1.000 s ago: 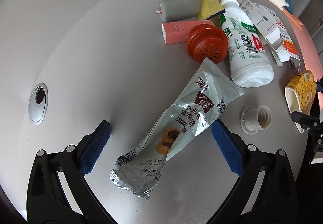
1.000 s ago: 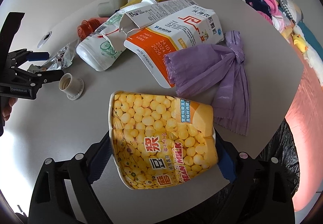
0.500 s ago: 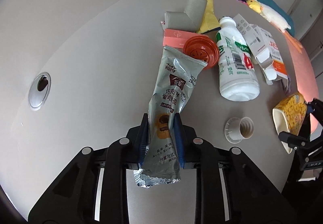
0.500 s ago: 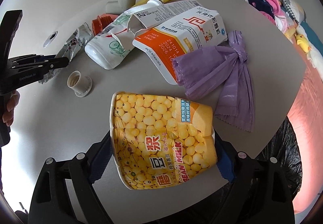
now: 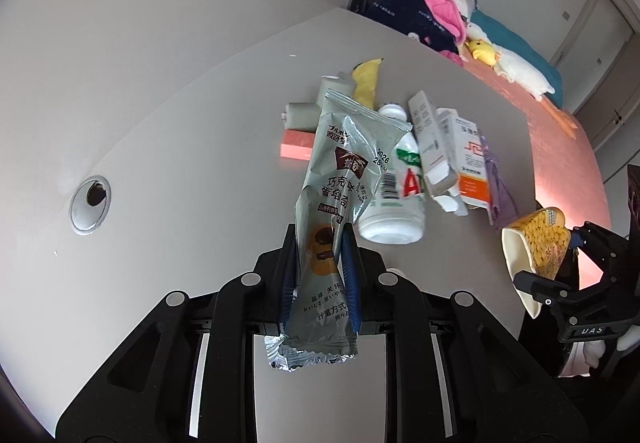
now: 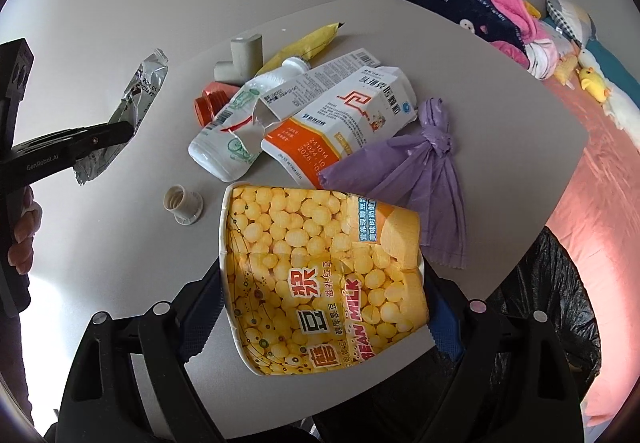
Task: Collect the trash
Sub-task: 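Carry both items over the black trash bag and open both tools to drop them, then move both open tools back over the table, then grasp the small white cup with the left tool while the right tool grasps the purple bag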
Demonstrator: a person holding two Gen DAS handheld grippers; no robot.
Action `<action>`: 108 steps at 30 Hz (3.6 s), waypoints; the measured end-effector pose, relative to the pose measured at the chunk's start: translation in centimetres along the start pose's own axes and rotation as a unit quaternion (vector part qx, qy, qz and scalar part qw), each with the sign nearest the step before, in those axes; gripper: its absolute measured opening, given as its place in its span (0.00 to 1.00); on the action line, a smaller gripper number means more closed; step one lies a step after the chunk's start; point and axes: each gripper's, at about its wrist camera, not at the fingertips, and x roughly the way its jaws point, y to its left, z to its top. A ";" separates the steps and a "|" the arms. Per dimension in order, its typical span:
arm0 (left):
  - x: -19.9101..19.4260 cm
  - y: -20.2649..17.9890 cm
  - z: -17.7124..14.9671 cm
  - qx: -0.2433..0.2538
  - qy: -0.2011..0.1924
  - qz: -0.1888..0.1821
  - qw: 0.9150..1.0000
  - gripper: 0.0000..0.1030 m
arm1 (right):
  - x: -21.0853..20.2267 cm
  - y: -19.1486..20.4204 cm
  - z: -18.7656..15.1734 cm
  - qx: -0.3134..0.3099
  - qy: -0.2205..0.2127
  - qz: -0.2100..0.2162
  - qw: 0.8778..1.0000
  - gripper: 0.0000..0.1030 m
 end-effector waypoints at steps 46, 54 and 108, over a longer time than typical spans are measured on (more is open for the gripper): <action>6.1 -33.3 0.0 0.313 0.036 -0.188 0.930 0.94 | -17.1 -19.3 -13.7 0.290 -0.203 -0.124 0.927 0.97; 6.5 -33.0 -0.3 0.308 0.049 -0.188 0.931 0.94 | -17.9 -20.0 -13.7 0.295 -0.225 -0.136 0.919 0.97; 6.8 -6.6 -1.4 -0.011 0.038 -0.016 0.999 0.63 | -3.9 -8.0 -1.2 0.136 -0.095 -0.042 0.985 0.85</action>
